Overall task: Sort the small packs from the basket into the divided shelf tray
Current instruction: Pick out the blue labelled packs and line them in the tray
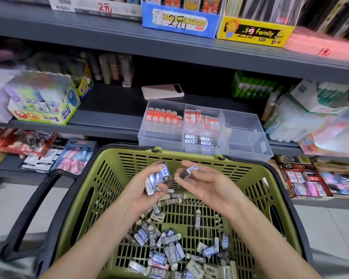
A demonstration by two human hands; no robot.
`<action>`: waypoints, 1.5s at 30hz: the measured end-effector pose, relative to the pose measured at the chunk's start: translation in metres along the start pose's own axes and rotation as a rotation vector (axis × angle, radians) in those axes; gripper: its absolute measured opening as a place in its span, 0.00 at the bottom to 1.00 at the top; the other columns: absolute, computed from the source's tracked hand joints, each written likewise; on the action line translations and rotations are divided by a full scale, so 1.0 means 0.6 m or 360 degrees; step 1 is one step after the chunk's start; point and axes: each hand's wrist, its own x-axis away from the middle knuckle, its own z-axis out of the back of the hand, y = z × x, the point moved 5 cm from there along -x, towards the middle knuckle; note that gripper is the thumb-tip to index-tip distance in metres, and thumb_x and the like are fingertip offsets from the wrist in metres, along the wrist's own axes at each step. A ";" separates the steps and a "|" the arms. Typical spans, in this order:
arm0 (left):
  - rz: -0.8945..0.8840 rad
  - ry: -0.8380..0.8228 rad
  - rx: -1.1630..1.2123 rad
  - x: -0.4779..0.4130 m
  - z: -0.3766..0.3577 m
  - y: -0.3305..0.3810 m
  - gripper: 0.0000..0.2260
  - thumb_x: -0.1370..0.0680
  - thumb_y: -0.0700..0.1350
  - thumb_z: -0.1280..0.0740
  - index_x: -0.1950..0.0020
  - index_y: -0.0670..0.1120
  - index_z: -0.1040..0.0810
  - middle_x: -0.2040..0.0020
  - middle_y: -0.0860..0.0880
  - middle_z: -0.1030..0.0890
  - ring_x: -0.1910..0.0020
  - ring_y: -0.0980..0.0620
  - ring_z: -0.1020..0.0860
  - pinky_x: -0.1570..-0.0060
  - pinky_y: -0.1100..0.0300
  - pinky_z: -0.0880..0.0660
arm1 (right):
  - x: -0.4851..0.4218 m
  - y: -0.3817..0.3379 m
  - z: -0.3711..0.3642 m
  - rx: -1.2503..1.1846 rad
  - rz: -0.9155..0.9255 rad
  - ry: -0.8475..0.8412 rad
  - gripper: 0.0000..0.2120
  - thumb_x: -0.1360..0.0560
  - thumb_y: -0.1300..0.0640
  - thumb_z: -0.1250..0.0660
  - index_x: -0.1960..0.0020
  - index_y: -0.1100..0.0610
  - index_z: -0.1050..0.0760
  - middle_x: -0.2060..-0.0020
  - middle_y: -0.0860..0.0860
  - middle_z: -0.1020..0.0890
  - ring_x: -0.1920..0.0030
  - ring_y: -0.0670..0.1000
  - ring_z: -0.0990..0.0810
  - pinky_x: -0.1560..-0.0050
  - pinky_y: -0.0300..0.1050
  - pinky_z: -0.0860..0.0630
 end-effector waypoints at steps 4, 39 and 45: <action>-0.0039 -0.0054 0.0038 0.012 -0.016 0.025 0.12 0.37 0.37 0.30 0.55 0.41 0.23 0.68 0.44 0.22 0.73 0.48 0.23 0.83 0.67 0.32 | 0.014 -0.039 0.005 0.0576 0.0236 0.0040 0.11 0.28 0.64 0.36 0.46 0.68 0.26 0.58 0.61 0.16 0.57 0.57 0.16 0.56 0.45 0.18; -0.0539 0.0068 -0.0007 -0.005 -0.114 0.128 0.14 0.42 0.39 0.26 0.58 0.43 0.20 0.64 0.44 0.18 0.70 0.51 0.21 0.79 0.67 0.30 | -0.079 -0.175 -0.065 0.2249 0.0889 0.0325 0.11 0.23 0.53 0.36 0.61 0.56 0.20 0.66 0.51 0.19 0.69 0.43 0.26 0.65 0.40 0.27; -0.0656 -0.0049 -0.0479 0.003 -0.143 0.121 0.13 0.41 0.40 0.25 0.58 0.44 0.20 0.65 0.47 0.18 0.72 0.54 0.22 0.79 0.65 0.30 | -0.053 -0.153 -0.098 0.1848 0.0734 0.0042 0.08 0.28 0.57 0.29 0.50 0.54 0.24 0.64 0.54 0.20 0.68 0.48 0.22 0.70 0.42 0.23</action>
